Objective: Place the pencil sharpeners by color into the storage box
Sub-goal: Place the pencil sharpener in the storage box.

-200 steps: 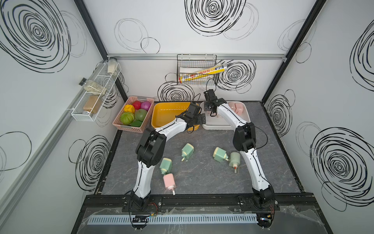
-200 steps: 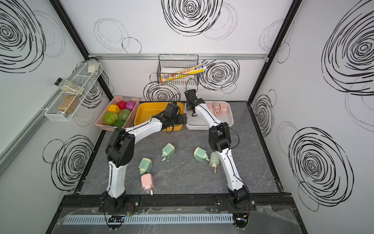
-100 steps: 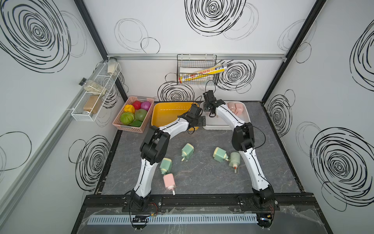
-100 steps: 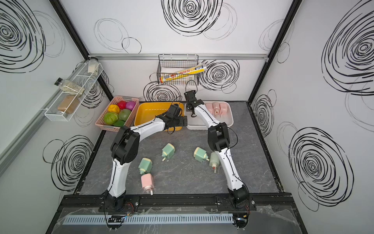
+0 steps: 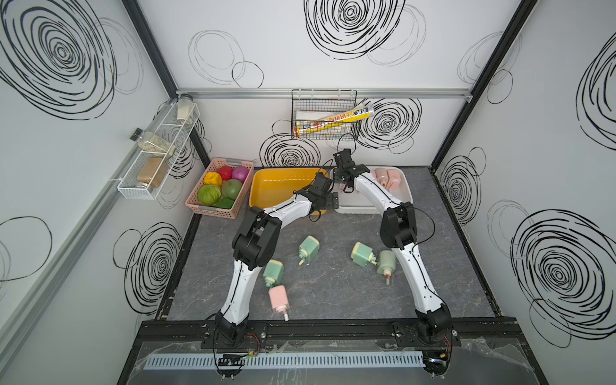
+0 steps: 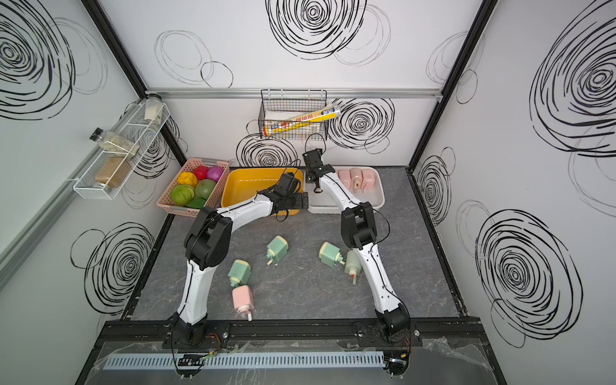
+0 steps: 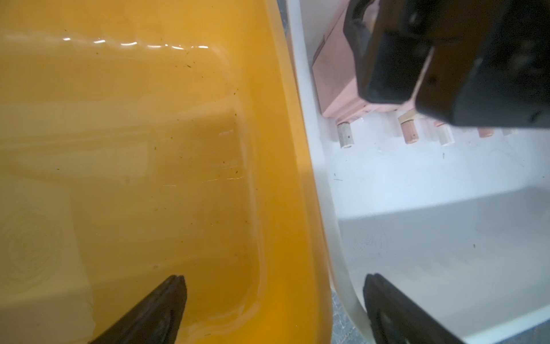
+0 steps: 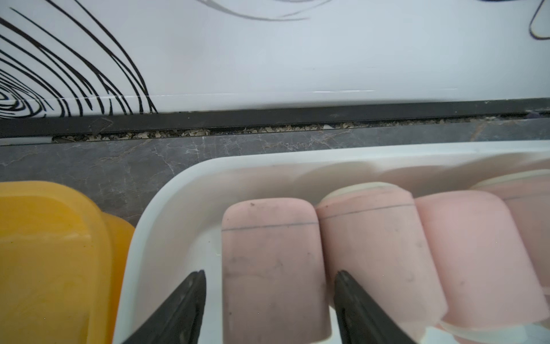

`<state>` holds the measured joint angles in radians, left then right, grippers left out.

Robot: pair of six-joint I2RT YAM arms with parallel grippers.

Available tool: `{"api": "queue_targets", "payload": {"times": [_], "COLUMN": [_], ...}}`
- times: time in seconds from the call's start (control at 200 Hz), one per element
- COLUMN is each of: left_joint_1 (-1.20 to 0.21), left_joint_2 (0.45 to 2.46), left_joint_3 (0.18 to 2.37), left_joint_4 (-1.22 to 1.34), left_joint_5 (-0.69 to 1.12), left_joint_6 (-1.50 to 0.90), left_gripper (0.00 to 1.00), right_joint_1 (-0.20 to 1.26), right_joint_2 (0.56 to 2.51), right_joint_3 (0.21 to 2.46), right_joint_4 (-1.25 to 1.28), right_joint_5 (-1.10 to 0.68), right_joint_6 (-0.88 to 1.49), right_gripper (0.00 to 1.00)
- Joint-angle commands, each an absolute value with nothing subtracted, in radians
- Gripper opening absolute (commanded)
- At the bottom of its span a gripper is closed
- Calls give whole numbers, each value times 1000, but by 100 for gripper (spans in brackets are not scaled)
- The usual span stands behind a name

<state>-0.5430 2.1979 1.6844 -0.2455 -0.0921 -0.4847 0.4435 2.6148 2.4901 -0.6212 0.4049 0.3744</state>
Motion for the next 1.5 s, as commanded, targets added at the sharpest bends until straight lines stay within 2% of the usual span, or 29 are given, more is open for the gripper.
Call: {"api": "queue_targets", "payload": {"times": [0.0, 0.3, 0.545, 0.595, 0.756, 1.201, 1.331, 1.496], "left_joint_1": [-545, -544, -553, -555, -558, -598, -606, -626], "left_joint_2": [2219, 2196, 2116, 2092, 1979, 1476, 1321, 1157], "left_joint_3": [1704, 1700, 1676, 1662, 1554, 1044, 941, 874], "left_joint_4": [-262, -275, -281, -284, -272, -287, -398, -651], "left_joint_5": [-106, -114, -113, -119, -136, -231, -272, -320], "left_joint_6": [-468, -462, -450, -455, -490, -654, -702, -818], "left_gripper": [99, 99, 99, 99, 99, 99, 99, 99], "right_joint_1": [445, 455, 465, 466, 470, 473, 476, 481], "right_joint_2": [2598, 2518, 2423, 2407, 2325, 1893, 1768, 1579], "right_joint_3": [2514, 2503, 2418, 2403, 2313, 1659, 1486, 1227], "right_joint_4": [-633, -661, -649, -649, -621, -261, -168, -36], "right_joint_5": [425, 408, 447, 456, 459, 300, 226, 44], "right_joint_6": [379, 367, 373, 381, 397, 408, 383, 287], "right_gripper": [73, 77, 90, 100, 100, 100, 100, 100]}}
